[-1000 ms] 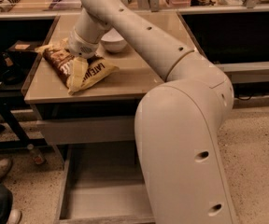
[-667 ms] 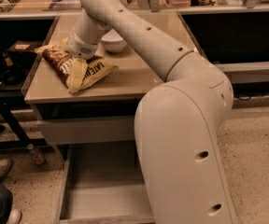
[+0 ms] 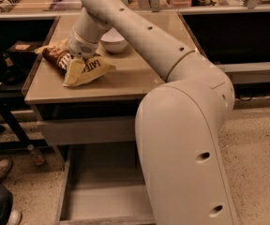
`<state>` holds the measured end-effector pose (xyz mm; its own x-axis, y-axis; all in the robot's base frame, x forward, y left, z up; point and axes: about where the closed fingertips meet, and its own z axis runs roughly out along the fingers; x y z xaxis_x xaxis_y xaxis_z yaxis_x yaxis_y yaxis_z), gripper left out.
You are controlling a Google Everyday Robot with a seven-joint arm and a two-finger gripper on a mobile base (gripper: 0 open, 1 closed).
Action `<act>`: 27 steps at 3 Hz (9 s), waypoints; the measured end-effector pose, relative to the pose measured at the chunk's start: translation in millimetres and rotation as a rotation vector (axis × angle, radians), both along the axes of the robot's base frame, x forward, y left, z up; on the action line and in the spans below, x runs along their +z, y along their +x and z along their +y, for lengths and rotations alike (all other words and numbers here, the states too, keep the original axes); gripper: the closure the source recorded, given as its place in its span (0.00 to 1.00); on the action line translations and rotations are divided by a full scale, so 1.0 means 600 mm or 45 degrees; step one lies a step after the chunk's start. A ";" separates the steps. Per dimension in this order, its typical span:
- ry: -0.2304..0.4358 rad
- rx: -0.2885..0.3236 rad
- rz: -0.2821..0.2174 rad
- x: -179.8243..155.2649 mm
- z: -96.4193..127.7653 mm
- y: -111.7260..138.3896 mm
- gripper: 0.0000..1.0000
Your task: Place brown chip bag into middle drawer
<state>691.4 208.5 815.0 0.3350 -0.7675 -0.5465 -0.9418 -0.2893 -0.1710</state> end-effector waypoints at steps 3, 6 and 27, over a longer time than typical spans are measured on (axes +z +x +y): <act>0.000 0.000 0.000 0.023 0.000 0.000 1.00; 0.122 -0.088 -0.104 0.119 -0.027 -0.136 1.00; 0.233 -0.801 0.460 -0.508 -0.209 -0.375 1.00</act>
Offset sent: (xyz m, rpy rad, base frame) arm -0.0075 0.0123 0.0380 0.0521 -0.0823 0.0117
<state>466.2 83.2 510.1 -0.3621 -0.6413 -0.6765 -0.9267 0.3261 0.1869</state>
